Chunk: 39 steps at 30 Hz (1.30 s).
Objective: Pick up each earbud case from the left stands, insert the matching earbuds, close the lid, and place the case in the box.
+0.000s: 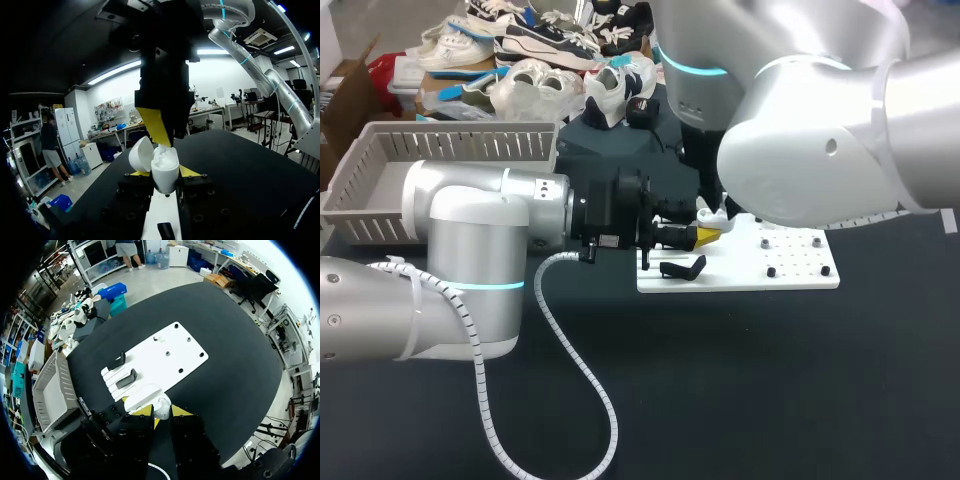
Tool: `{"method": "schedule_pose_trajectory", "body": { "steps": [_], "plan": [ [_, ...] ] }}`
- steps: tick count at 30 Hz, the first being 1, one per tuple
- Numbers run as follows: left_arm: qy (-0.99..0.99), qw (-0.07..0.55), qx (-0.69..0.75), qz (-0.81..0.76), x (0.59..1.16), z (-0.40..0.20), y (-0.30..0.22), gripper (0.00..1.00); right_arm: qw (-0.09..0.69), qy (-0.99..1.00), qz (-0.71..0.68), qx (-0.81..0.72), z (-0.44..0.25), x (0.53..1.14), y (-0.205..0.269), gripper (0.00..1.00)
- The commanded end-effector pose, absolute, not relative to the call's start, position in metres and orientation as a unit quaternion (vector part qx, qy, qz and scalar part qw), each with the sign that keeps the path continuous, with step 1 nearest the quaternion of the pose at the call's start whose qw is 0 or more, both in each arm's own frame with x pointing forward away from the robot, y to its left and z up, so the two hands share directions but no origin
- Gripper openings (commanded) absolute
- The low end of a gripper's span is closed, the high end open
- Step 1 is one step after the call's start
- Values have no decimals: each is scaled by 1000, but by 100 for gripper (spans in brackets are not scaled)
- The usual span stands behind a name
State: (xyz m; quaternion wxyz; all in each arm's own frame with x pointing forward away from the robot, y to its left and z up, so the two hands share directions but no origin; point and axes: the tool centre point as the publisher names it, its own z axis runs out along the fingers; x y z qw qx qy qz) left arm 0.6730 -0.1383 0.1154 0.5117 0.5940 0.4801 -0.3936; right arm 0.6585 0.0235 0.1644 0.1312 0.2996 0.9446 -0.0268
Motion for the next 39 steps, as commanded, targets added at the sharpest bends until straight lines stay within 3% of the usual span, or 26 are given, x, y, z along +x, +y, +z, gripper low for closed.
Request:
{"method": "schedule_pose_trajectory", "body": {
  "steps": [1, 17, 18, 19, 24, 28, 33, 39],
  "plan": [
    [480, 511, 595, -394, 674, 115, -138, 0, 130, 945, -25, 300, 162, 659, 23, 0],
    [480, 511, 595, -394, 674, 115, -138, 0, 125, 947, -17, 295, 155, 664, 24, 0],
    [480, 511, 595, -394, 674, 115, -138, 0, 125, 947, -17, 294, 156, 664, 24, 2],
    [480, 511, 595, -394, 674, 115, -138, 0, 125, 947, -16, 294, 156, 664, 24, 13],
    [480, 511, 595, -394, 674, 115, -138, 0, 126, 948, -17, 292, 158, 665, 24, 27],
    [480, 511, 595, -394, 674, 115, -138, 0, 129, 948, -16, 291, 158, 664, 24, 25],
    [480, 511, 595, -394, 674, 115, -138, 0, 136, 948, -20, 287, 164, 662, 26, 14],
    [480, 511, 595, -394, 674, 115, -138, 0, 150, 947, -27, 283, 176, 651, 27, 15]
  ]
}}
